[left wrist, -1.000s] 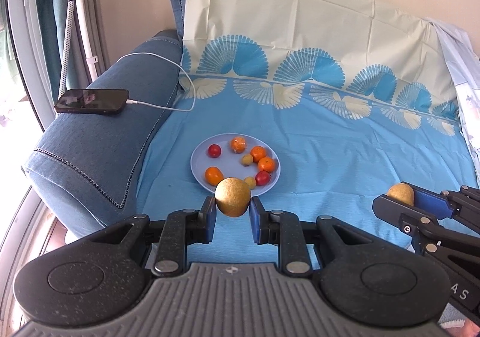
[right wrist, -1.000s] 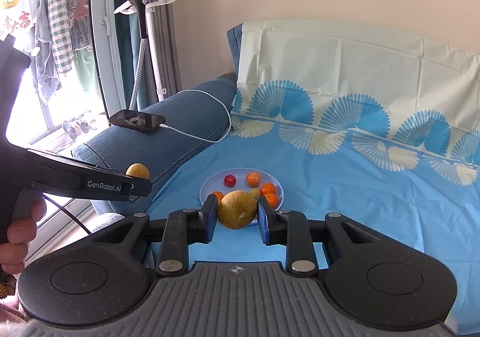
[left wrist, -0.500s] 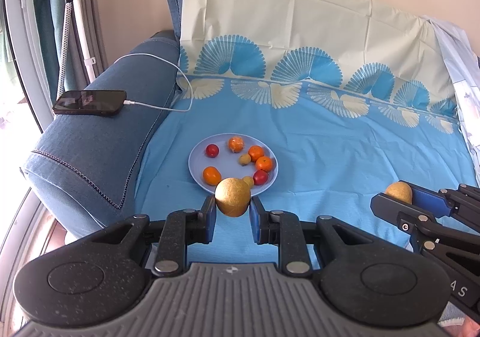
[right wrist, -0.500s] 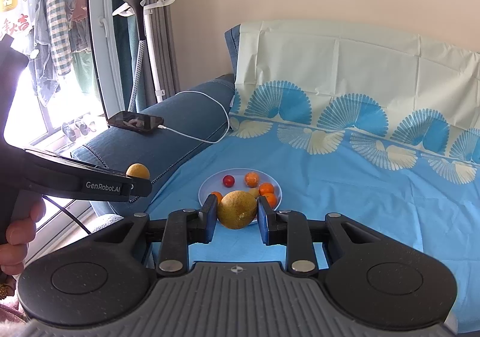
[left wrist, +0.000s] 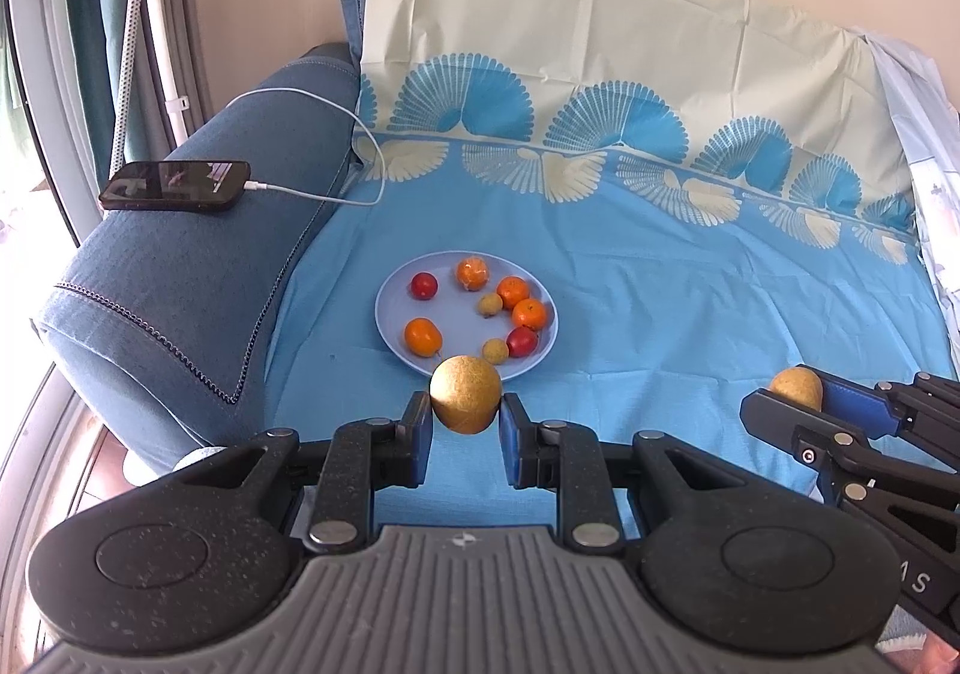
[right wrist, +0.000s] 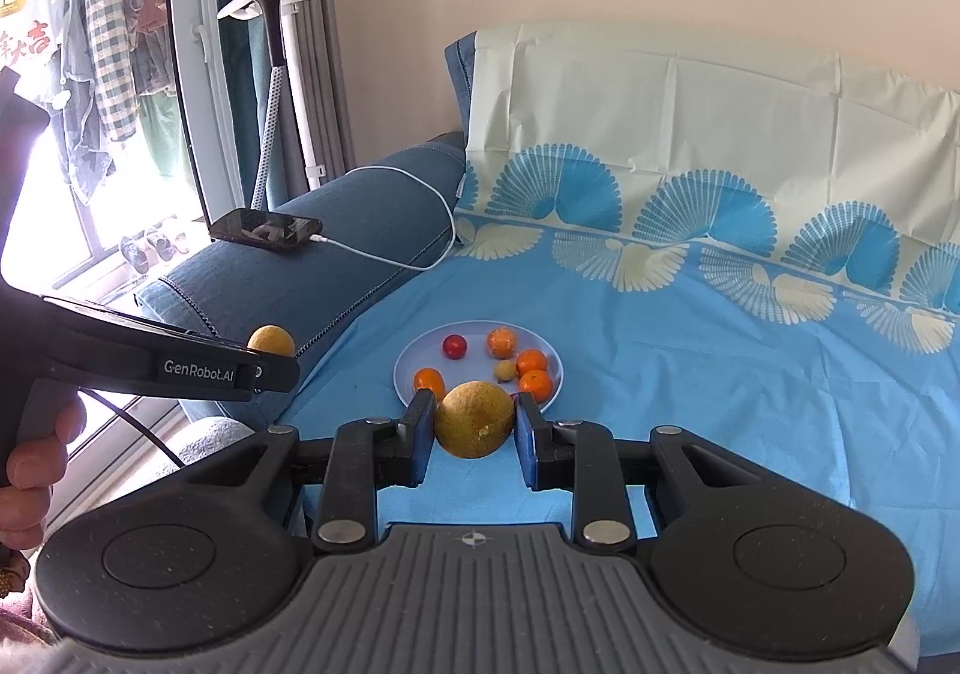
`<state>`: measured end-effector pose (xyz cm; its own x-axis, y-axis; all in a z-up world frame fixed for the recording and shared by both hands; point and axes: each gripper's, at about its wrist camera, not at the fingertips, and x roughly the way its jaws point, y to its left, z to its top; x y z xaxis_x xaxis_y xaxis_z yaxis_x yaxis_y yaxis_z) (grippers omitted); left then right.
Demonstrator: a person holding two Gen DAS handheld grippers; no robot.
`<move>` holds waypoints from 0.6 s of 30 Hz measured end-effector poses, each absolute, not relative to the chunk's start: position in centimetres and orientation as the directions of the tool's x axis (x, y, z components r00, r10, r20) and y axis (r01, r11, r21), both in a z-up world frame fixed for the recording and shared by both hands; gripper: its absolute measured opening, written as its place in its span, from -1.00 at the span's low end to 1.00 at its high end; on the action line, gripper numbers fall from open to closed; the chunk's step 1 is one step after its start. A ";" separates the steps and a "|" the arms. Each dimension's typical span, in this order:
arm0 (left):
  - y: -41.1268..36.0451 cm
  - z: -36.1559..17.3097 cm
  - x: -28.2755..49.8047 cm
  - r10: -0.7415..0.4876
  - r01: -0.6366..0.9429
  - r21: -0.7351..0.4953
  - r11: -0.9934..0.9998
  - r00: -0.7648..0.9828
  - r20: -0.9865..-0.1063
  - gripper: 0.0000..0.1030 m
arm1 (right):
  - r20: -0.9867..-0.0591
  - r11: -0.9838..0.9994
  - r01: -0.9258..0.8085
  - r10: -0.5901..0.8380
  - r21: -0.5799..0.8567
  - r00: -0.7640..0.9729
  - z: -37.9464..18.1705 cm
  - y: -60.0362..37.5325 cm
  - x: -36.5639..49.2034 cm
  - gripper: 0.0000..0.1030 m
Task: Organize fruits
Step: 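Carry both yellow fruits to the blue plate and lower them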
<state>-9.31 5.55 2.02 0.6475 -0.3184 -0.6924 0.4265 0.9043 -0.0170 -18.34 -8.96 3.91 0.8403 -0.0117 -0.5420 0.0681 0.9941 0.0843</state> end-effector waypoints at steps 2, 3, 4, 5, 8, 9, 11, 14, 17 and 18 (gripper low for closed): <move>5.5 1.9 -9.0 -0.318 0.427 -0.018 0.904 0.643 -0.696 -0.50 | -0.546 0.994 0.070 -0.012 0.084 0.838 3.8 -8.9 -18.2 -0.43; 5.5 1.9 -8.9 -0.316 0.427 -0.018 0.904 0.642 -0.699 -0.50 | -0.548 0.994 0.070 -0.013 0.084 0.837 3.7 -8.9 -18.2 -0.43; 5.4 1.8 -8.8 -0.315 0.426 -0.018 0.905 0.639 -0.702 -0.50 | -0.550 0.994 0.071 -0.013 0.085 0.835 3.7 -8.9 -18.1 -0.43; 5.5 1.6 -8.7 -0.313 0.425 -0.018 0.905 0.636 -0.705 -0.50 | -0.553 0.994 0.072 -0.012 0.086 0.833 3.6 -9.0 -18.0 -0.43; 5.5 1.4 -8.1 -0.307 0.420 -0.021 0.907 0.626 -0.716 -0.50 | -0.562 0.993 0.076 -0.013 0.089 0.827 3.4 -9.0 -17.5 -0.43; 5.5 1.3 -7.8 -0.303 0.417 -0.023 0.909 0.622 -0.721 -0.50 | -0.565 0.993 0.076 -0.012 0.089 0.825 3.4 -9.0 -17.4 -0.43; 5.5 1.2 -7.1 -0.293 0.408 -0.024 0.913 0.613 -0.734 -0.50 | -0.572 0.993 0.076 -0.011 0.089 0.820 3.2 -9.1 -17.0 -0.43; 5.4 1.0 -6.0 -0.278 0.391 -0.030 0.920 0.598 -0.752 -0.50 | -0.581 0.993 0.083 -0.018 0.085 0.814 2.9 -9.3 -16.4 -0.43; 5.4 0.6 -4.9 -0.263 0.381 -0.025 0.924 0.587 -0.765 -0.50 | -0.591 0.991 0.098 -0.028 0.086 0.806 2.5 -9.5 -15.8 -0.43; 5.3 0.5 -4.5 -0.257 0.378 -0.023 0.926 0.584 -0.770 -0.50 | -0.597 0.991 0.102 -0.030 0.088 0.802 2.3 -9.6 -15.5 -0.43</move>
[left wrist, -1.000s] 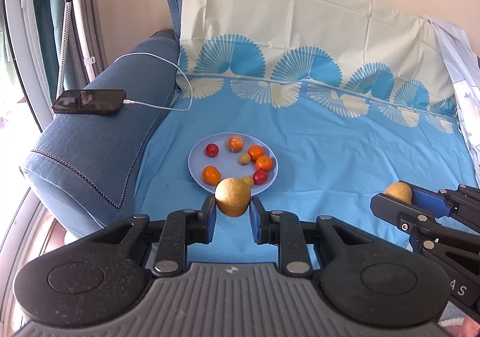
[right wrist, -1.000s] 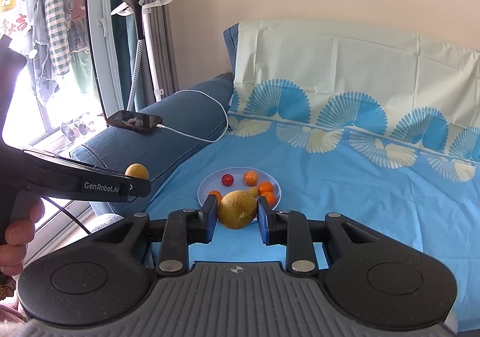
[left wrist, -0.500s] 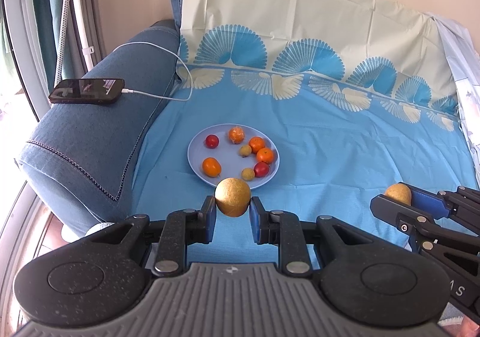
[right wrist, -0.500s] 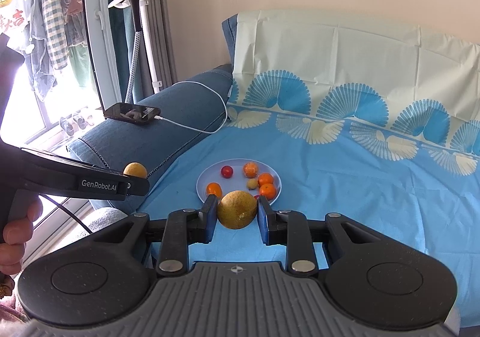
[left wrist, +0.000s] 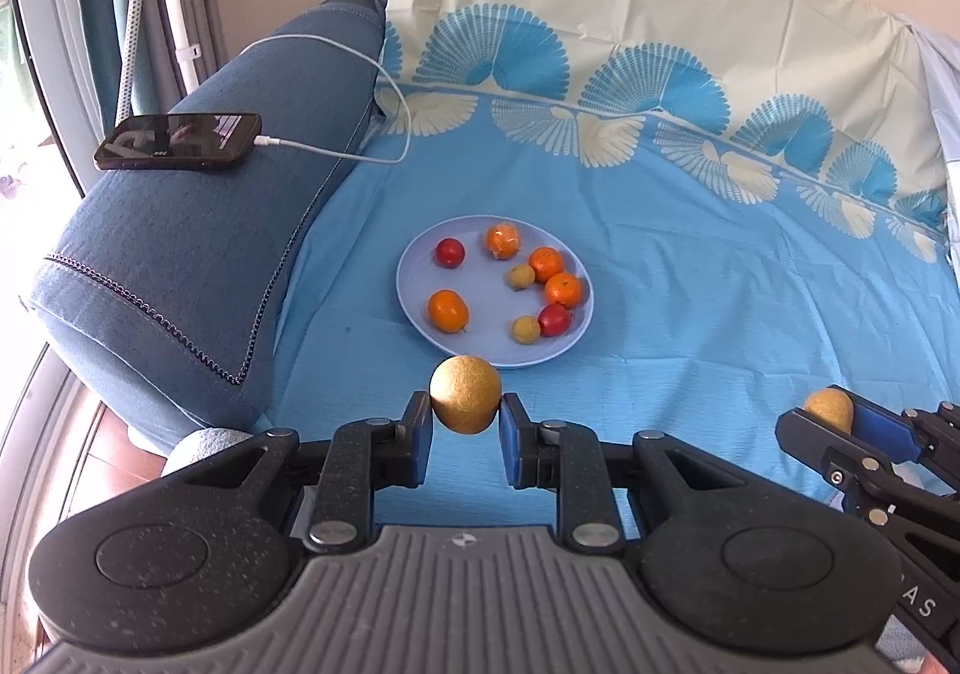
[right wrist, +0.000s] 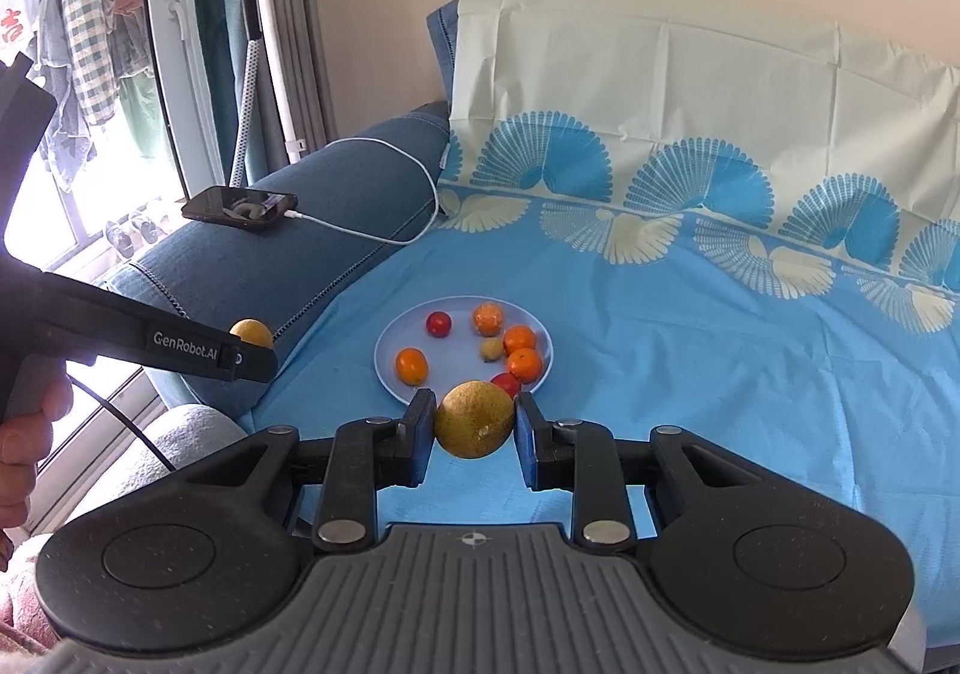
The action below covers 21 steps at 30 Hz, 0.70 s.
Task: Organize fruits
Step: 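Carry both yellow fruits to the blue plate and lower them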
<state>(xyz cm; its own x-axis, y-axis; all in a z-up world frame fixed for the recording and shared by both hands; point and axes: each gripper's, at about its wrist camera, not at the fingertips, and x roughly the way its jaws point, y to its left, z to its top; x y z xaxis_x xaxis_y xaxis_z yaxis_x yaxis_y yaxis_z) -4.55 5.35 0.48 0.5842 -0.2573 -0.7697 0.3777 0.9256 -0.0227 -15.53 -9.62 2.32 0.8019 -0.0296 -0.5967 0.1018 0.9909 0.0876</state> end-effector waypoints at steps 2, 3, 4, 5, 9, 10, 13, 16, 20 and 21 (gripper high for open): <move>5.3 0.1 -3.8 -0.249 0.373 -0.020 0.928 0.577 -0.778 -0.50 | -0.608 0.990 0.107 -0.031 0.090 0.794 2.0 -9.8 -15.0 -0.43; 5.2 0.0 -3.4 -0.244 0.370 -0.019 0.929 0.574 -0.782 -0.50 | -0.612 0.990 0.108 -0.030 0.091 0.790 1.8 -9.9 -14.8 -0.43; 5.2 -0.2 -2.9 -0.241 0.367 -0.018 0.930 0.571 -0.784 -0.50 | -0.617 0.990 0.110 -0.031 0.091 0.786 1.6 -10.0 -14.4 -0.43; 5.1 -0.3 -2.5 -0.237 0.364 -0.017 0.931 0.570 -0.787 -0.50 | -0.622 0.990 0.110 -0.030 0.091 0.783 1.4 -10.1 -14.0 -0.43; 4.8 -0.6 0.2 -0.224 0.348 -0.013 0.937 0.576 -0.786 -0.50 | -0.640 0.989 0.109 -0.023 0.095 0.768 0.5 -10.4 -12.0 -0.43; 4.7 -0.7 0.9 -0.224 0.345 -0.014 0.939 0.577 -0.785 -0.50 | -0.643 0.990 0.108 -0.022 0.094 0.766 0.3 -10.5 -11.4 -0.43; 4.0 -0.9 3.3 -0.222 0.341 -0.014 0.940 0.579 -0.784 -0.50 | -0.649 0.990 0.102 -0.018 0.093 0.761 -0.4 -10.7 -9.1 -0.43; 3.3 -1.5 5.6 -0.228 0.350 -0.017 0.937 0.573 -0.787 -0.50 | -0.655 0.991 0.094 -0.010 0.093 0.756 -1.2 -11.0 -6.5 -0.43; 1.8 -2.6 8.8 -0.227 0.361 -0.011 0.932 0.563 -0.795 -0.50 | -0.660 0.993 0.078 0.002 0.092 0.751 -2.3 -11.5 -2.8 -0.43; 1.4 -3.1 9.6 -0.225 0.362 -0.010 0.932 0.559 -0.798 -0.50 | -0.661 0.993 0.073 0.004 0.090 0.751 -2.6 -11.7 -1.8 -0.43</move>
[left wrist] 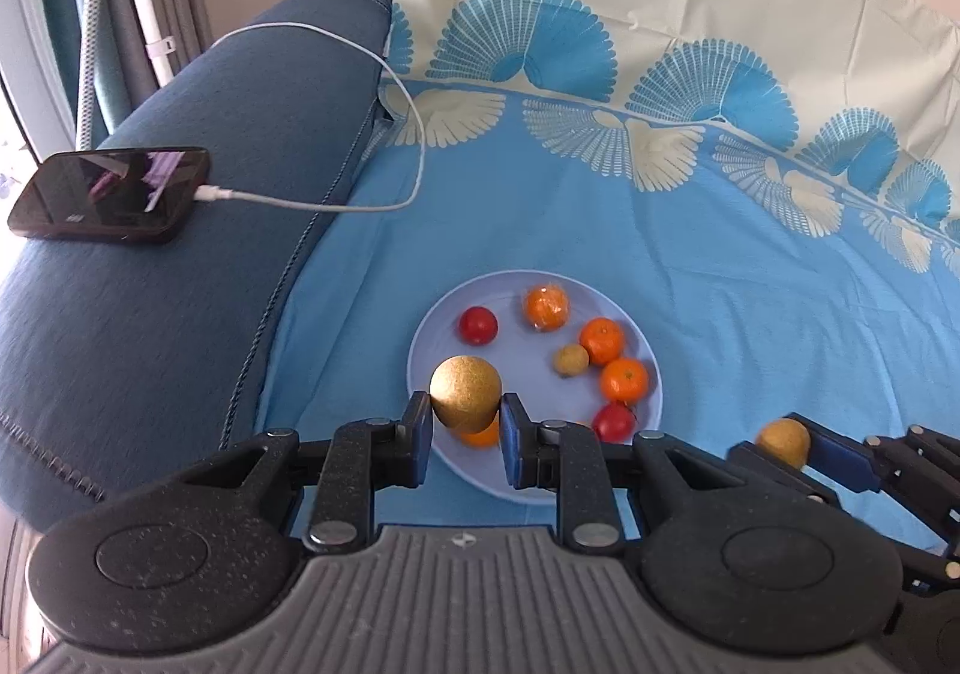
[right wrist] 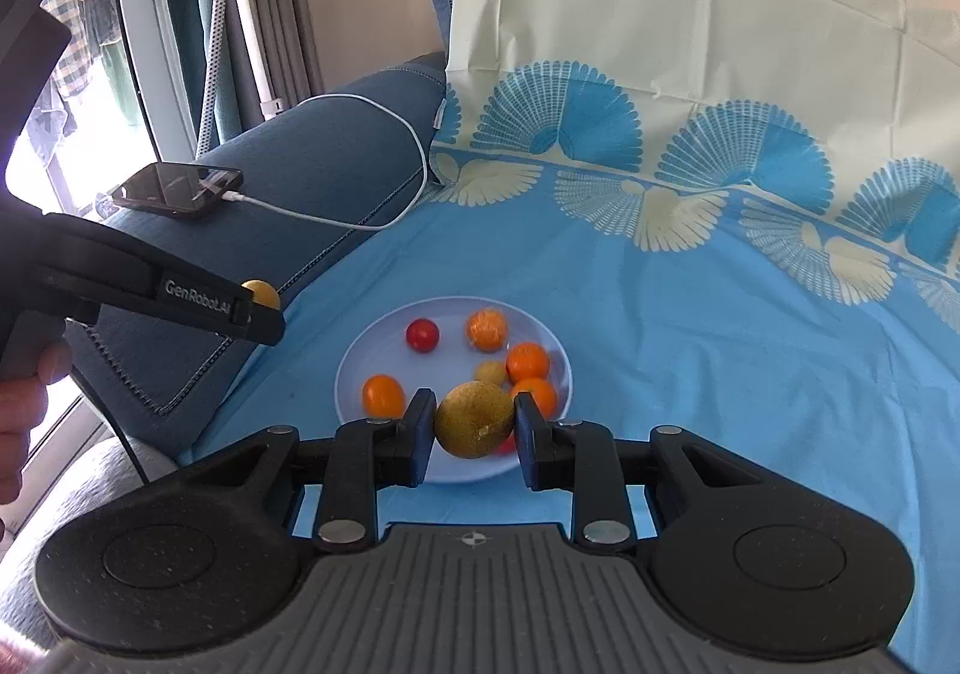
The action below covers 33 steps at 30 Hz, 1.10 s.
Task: Organize fruits
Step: 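Carry both yellow fruits to the blue plate and lower them, then open both tools to release the yellow fruits onto the plate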
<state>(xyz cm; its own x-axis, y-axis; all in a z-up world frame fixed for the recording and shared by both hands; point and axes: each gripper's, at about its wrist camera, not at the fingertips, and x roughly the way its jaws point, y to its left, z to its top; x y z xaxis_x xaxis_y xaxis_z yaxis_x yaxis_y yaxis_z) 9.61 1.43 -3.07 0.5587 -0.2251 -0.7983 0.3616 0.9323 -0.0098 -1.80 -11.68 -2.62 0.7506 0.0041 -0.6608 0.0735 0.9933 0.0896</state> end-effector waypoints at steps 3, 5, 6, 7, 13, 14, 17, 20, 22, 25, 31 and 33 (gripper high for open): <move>0.4 -4.6 11.8 -0.227 0.367 -0.017 0.930 0.537 -0.813 -0.50 | -0.666 0.996 0.051 0.010 0.073 0.746 -3.8 -11.9 1.1 -0.43; -0.4 -5.8 13.2 -0.222 0.373 -0.012 0.928 0.525 -0.822 -0.50 | -0.676 0.998 0.041 0.006 0.054 0.737 -5.0 -11.9 2.9 -0.43; -0.6 -6.4 13.8 -0.217 0.373 -0.008 0.928 0.520 -0.826 -0.50 | -0.682 0.998 0.037 0.008 0.052 0.731 -5.6 -12.0 3.7 -0.43; -0.9 -7.0 14.4 -0.210 0.375 -0.003 0.927 0.512 -0.833 -0.50 | -0.689 0.998 0.033 0.011 0.050 0.725 -6.3 -12.1 4.5 -0.43; -2.1 -10.0 16.9 -0.176 0.387 0.032 0.922 0.490 -0.854 -0.50 | -0.732 0.999 0.023 0.015 0.042 0.682 -9.5 -12.6 7.7 -0.43; -2.2 -10.4 17.3 -0.172 0.389 0.036 0.921 0.487 -0.856 -0.50 | -0.734 0.999 0.020 0.016 0.041 0.679 -9.9 -12.6 8.0 -0.43; -2.6 -11.3 18.0 -0.161 0.389 0.045 0.920 0.480 -0.862 -0.50 | -0.740 0.999 0.010 0.016 0.031 0.672 -10.8 -12.6 8.9 -0.43; -2.9 -12.0 18.5 -0.157 0.410 0.057 0.910 0.471 -0.868 -0.41 | -0.747 1.000 -0.002 0.023 0.030 0.665 -11.5 -12.5 9.7 -0.43; -2.9 -11.9 18.5 -0.153 0.426 0.074 0.901 0.475 -0.867 0.50 | -0.756 0.999 -0.036 0.050 0.036 0.652 -12.0 -12.3 10.2 -0.42; -2.0 -10.3 17.3 -0.146 0.400 0.110 0.910 0.556 -0.818 0.99 | -0.770 0.996 -0.078 0.077 0.035 0.633 -12.1 -12.2 10.7 0.26; -0.5 -8.6 14.4 -0.110 0.382 0.120 0.916 0.528 -0.842 0.99 | -0.747 0.998 -0.056 0.033 -0.005 0.664 -10.5 -11.7 8.0 0.77; 0.0 -8.0 13.3 -0.115 0.371 0.102 0.923 0.519 -0.847 0.99 | -0.749 1.000 -0.028 0.015 -0.004 0.663 -10.0 -11.5 7.2 0.80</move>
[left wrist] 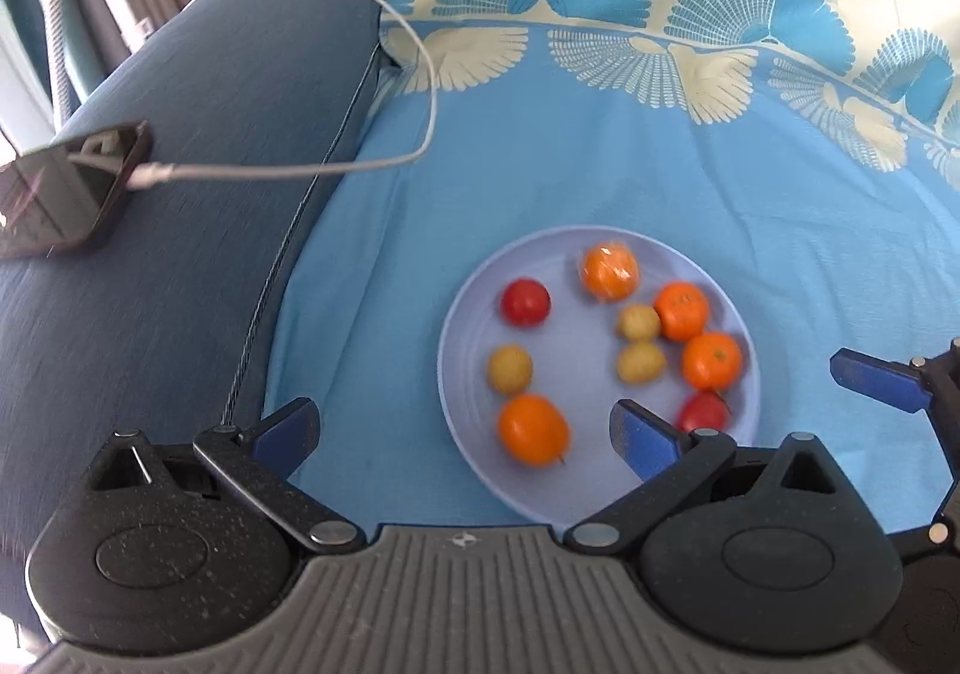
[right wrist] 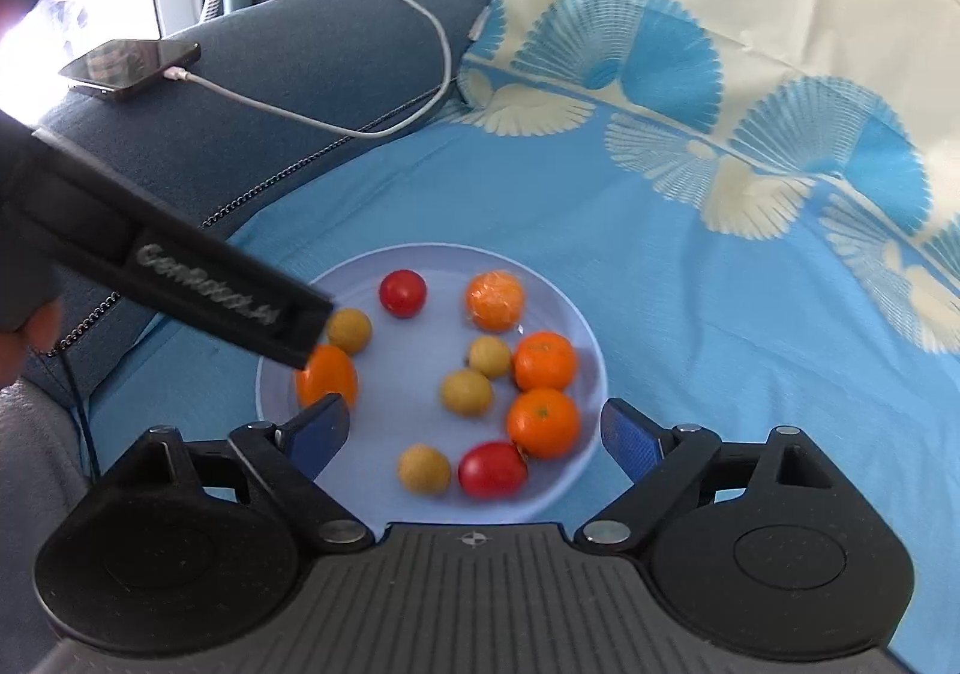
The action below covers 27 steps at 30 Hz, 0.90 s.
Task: Organize fruits
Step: 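Open both tools to release the yellow fruits onto the plate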
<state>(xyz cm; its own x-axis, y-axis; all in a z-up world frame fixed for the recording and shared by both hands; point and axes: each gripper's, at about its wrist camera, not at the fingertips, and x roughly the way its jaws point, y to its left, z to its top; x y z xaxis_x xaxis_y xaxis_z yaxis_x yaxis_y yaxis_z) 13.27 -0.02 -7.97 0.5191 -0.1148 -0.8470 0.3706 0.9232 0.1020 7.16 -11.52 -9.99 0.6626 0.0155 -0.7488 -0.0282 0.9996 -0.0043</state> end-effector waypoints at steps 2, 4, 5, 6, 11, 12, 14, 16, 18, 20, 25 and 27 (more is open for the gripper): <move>0.4 -7.4 12.2 -0.116 0.360 0.092 0.928 0.515 -0.849 0.99 | -0.747 1.000 0.005 -0.002 0.002 0.665 -9.3 -11.4 6.1 0.82; 0.6 -6.9 11.0 -0.120 0.362 0.089 0.928 0.516 -0.848 0.99 | -0.744 0.999 0.033 -0.018 0.005 0.667 -8.6 -11.4 5.1 0.86; 0.6 -6.6 10.4 -0.118 0.362 0.093 0.928 0.520 -0.846 0.99 | -0.741 0.999 0.046 -0.026 0.006 0.671 -8.2 -11.3 4.5 0.88; 0.7 -6.3 9.8 -0.120 0.365 0.096 0.926 0.527 -0.842 0.99 | -0.735 0.998 0.057 -0.033 0.008 0.677 -7.8 -11.2 3.7 0.89; 0.8 -4.9 7.0 -0.132 0.373 0.104 0.922 0.553 -0.823 0.99 | -0.701 0.996 0.086 -0.062 -0.001 0.710 -6.1 -10.4 1.0 0.96; 0.9 -4.7 6.6 -0.133 0.370 0.101 0.924 0.557 -0.820 0.99 | -0.697 0.996 0.088 -0.067 -0.006 0.714 -5.8 -10.3 0.6 0.97; 1.1 -4.2 5.8 -0.138 0.366 0.094 0.926 0.561 -0.816 0.99 | -0.690 0.996 0.094 -0.076 -0.012 0.720 -5.3 -10.0 -0.2 0.98; 1.3 -3.8 5.1 -0.141 0.364 0.093 0.927 0.568 -0.811 0.99 | -0.685 0.995 0.096 -0.081 -0.017 0.724 -4.8 -9.8 -1.0 0.98; 1.5 -3.5 4.5 -0.143 0.364 0.096 0.926 0.577 -0.804 0.99 | -0.677 0.994 0.103 -0.094 -0.027 0.730 -4.3 -9.5 -1.6 0.98; 1.6 -3.2 3.9 -0.144 0.366 0.101 0.925 0.584 -0.799 0.99 | -0.672 0.994 0.108 -0.103 -0.035 0.734 -3.9 -9.4 -2.3 0.98; 1.9 -2.9 2.8 -0.150 0.366 0.095 0.926 0.586 -0.797 0.99 | -0.662 0.992 0.118 -0.113 -0.037 0.741 -3.2 -9.1 -3.5 0.98; 1.9 -2.7 2.6 -0.150 0.368 0.099 0.925 0.591 -0.793 0.99 | -0.658 0.992 0.117 -0.115 -0.042 0.744 -3.0 -9.0 -3.9 0.98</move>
